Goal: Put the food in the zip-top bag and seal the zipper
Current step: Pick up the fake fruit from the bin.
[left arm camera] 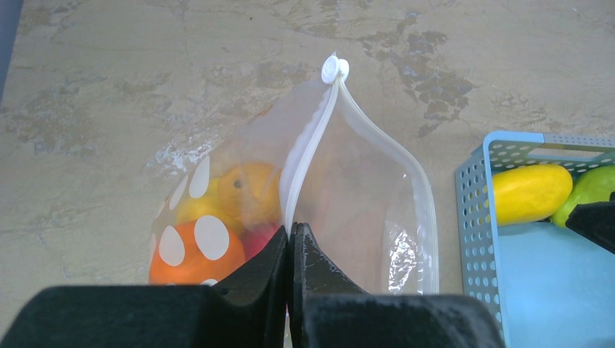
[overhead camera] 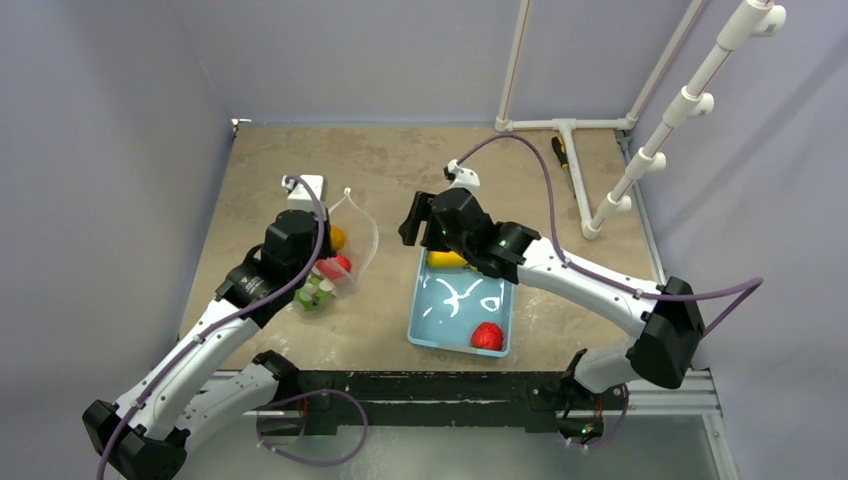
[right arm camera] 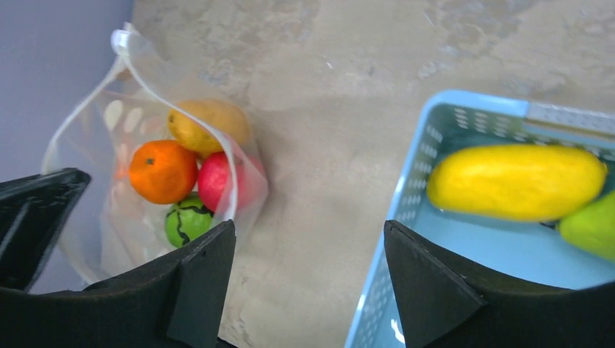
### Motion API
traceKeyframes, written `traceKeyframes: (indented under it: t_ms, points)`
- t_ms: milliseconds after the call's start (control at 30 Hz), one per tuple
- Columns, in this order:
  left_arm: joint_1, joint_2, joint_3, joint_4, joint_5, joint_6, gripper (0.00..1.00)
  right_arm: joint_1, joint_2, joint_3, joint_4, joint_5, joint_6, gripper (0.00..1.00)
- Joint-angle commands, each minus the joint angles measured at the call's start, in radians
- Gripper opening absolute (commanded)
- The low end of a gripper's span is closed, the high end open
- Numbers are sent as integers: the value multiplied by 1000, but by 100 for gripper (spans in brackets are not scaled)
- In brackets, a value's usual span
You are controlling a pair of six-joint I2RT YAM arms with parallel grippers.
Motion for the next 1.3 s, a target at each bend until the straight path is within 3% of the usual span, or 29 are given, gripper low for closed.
traceKeyframes:
  t_ms: [0, 567, 1267]
  points:
    - [-4, -10, -4, 38, -7, 12, 0, -9, -51, -50, -89, 74, 109, 78]
    - [-4, -28, -3, 33, 9, 8, 0, -33, -9, -210, -177, 139, 559, 80]
    - [-4, -33, -6, 35, 17, 15, 0, -153, 101, -207, -45, 132, 602, 90]
